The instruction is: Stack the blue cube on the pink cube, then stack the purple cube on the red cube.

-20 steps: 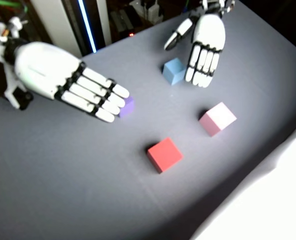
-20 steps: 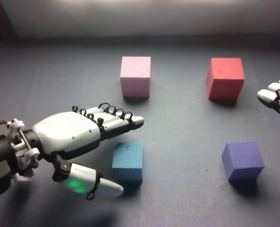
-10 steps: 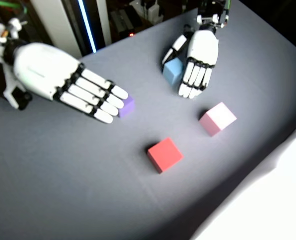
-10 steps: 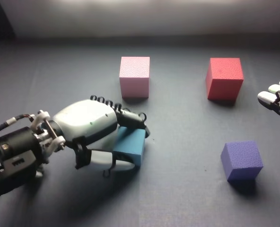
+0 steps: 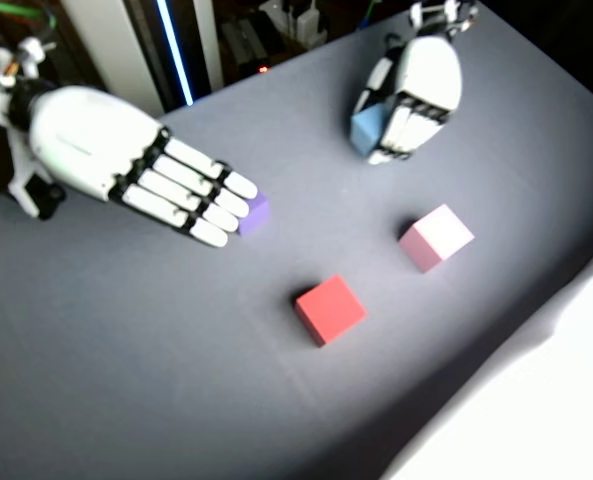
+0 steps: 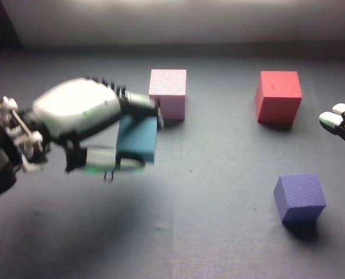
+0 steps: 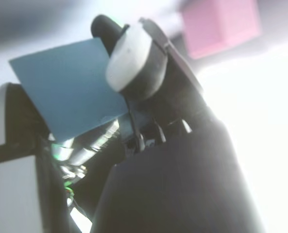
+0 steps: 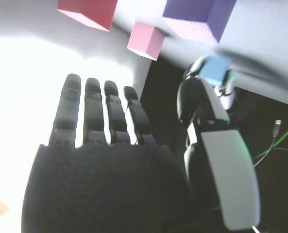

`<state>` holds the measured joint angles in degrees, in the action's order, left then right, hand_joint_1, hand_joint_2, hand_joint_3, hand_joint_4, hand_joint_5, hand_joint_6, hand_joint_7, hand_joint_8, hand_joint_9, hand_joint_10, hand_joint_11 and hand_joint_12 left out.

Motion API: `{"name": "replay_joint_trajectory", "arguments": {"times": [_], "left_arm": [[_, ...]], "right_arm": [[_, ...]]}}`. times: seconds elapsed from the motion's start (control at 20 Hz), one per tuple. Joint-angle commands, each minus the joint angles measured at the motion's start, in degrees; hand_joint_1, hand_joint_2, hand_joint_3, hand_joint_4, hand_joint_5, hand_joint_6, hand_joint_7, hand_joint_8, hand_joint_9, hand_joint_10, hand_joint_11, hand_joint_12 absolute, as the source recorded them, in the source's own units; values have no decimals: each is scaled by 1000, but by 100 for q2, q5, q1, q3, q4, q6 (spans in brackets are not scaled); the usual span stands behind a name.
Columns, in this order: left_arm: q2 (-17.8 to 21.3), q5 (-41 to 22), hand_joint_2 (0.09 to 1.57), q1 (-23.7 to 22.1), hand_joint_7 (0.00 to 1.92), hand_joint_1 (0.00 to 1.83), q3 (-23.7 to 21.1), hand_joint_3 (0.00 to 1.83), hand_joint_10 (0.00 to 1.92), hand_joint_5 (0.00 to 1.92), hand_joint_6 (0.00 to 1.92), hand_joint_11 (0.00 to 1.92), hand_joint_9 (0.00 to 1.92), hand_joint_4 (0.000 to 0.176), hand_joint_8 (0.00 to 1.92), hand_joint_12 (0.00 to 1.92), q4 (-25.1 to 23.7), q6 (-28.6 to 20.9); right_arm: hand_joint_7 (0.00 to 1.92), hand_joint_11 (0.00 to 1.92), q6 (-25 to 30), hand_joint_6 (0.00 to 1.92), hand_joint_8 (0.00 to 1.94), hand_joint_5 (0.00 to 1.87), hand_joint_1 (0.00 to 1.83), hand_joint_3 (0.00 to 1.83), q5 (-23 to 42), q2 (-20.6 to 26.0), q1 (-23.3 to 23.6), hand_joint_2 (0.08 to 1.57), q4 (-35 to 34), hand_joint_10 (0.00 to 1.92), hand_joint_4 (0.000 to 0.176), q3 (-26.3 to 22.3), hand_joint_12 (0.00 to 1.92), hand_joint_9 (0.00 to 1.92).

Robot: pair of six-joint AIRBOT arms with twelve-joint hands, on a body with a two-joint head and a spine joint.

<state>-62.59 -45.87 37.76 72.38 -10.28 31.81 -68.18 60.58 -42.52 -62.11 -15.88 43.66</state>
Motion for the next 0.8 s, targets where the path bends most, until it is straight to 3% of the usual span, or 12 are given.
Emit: {"name": "replay_joint_trajectory", "arguments": {"times": [0.0,0.1,0.15,0.2,0.25,0.3,0.35,0.45,0.55,0.65,0.7,0.75], "left_arm": [[8,-576,1292,-104,727,1179,47,0,1794,630,1225,749,734,0,1690,1921,109,34],[-115,-390,1272,-425,711,1185,302,0,1912,681,1357,908,833,0,1548,1921,279,68],[-200,-243,1286,-621,686,1183,444,1,1919,683,1200,890,818,0,1723,1921,283,68],[-287,-50,1239,-818,807,1121,581,0,1921,758,1273,1088,982,0,1881,1921,270,72],[-374,137,1234,-1025,803,1108,712,0,1921,758,1311,1068,958,0,1913,1921,220,75],[-481,373,1284,-1270,635,1125,861,37,1921,700,1338,662,637,0,1815,1921,160,103],[-559,484,1277,-1403,650,1117,957,26,1838,711,1365,583,561,0,1646,1921,141,103],[-776,846,1254,-1635,698,1166,1232,5,1807,770,1198,610,569,0,1622,1921,232,166],[-986,1082,1244,-1687,761,1203,1505,0,1848,759,1086,877,801,0,1629,1921,361,165],[-1148,1259,1261,-1719,722,1188,1693,4,1907,699,1341,1114,957,0,1539,1921,432,165],[-1217,1350,1261,-1729,717,1186,1766,3,1918,699,1381,1135,958,0,1512,1921,441,165],[-1291,1429,1255,-1725,700,1188,1850,0,1838,769,1172,828,687,0,1639,1921,484,165]], "right_arm": [[0,0,11,0,0,0,522,3,734,34,23,1381,23,0,0,-4,0,0],[0,0,11,0,0,0,547,3,734,26,23,1382,21,0,0,5,0,0],[0,0,11,0,0,0,560,1,732,16,20,1379,13,0,0,13,0,0],[0,0,11,0,0,0,565,2,731,8,12,1381,8,0,0,23,0,0],[0,0,11,0,0,0,596,0,731,0,8,1377,5,0,0,29,0,0],[0,0,11,0,0,0,599,0,729,-3,8,1370,5,0,0,34,0,0],[0,0,11,0,0,0,556,0,728,-4,8,1374,5,0,0,36,0,0],[0,0,16,0,0,0,547,0,698,-55,6,1377,5,0,0,69,0,0],[0,0,23,0,0,0,521,3,657,-86,7,1384,7,0,0,94,0,0],[0,0,34,0,0,0,607,0,651,-106,7,1374,8,0,0,106,0,0],[0,0,41,0,0,0,615,0,640,-108,7,1372,9,0,0,108,0,0],[0,0,50,0,0,0,632,0,636,-108,7,1368,9,0,0,111,0,0]]}}
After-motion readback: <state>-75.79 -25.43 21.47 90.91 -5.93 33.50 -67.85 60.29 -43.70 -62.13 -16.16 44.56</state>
